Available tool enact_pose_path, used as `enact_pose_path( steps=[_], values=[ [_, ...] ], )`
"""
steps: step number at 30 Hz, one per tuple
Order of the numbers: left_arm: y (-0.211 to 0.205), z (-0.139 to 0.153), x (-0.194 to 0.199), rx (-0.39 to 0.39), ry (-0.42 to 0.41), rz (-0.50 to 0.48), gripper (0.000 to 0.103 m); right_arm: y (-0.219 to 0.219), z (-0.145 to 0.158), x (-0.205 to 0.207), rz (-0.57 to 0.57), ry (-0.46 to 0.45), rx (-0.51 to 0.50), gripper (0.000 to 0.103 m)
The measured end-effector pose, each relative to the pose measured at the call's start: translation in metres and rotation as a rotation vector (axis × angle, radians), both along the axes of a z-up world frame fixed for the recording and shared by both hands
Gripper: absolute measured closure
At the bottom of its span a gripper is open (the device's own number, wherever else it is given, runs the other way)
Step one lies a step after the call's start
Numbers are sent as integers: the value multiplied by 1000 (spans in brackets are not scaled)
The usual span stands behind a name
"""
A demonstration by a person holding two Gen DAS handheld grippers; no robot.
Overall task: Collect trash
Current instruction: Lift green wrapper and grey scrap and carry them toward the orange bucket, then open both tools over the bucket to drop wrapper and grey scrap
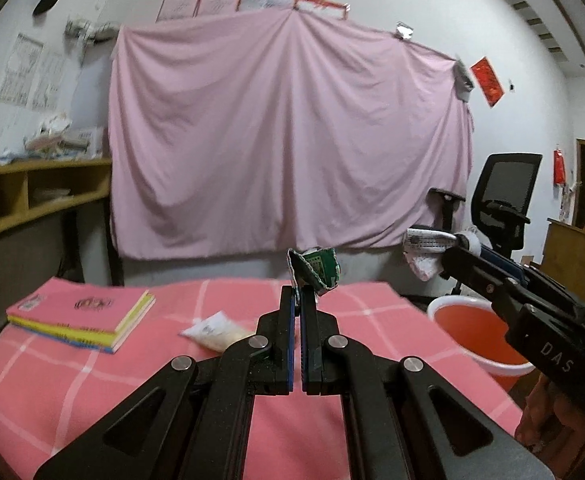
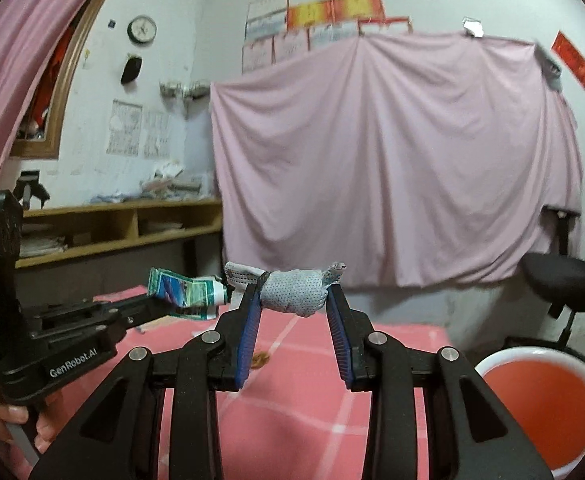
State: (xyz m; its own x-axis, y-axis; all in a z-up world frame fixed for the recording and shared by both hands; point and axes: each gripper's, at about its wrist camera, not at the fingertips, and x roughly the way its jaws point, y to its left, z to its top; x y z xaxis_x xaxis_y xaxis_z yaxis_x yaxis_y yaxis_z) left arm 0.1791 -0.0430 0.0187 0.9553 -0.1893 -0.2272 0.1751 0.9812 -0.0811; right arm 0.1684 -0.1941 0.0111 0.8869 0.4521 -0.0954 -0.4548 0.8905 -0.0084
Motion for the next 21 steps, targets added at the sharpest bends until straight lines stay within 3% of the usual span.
enact_pose_path(
  steps=[10, 21],
  values=[
    [-63, 34, 5, 16, -100, -110, 102, -61, 11, -6, -157, -52, 72, 72],
    [-157, 49, 30, 48, -87, -305, 102, -128, 7, 0, -354, -22, 142, 70]
  ],
)
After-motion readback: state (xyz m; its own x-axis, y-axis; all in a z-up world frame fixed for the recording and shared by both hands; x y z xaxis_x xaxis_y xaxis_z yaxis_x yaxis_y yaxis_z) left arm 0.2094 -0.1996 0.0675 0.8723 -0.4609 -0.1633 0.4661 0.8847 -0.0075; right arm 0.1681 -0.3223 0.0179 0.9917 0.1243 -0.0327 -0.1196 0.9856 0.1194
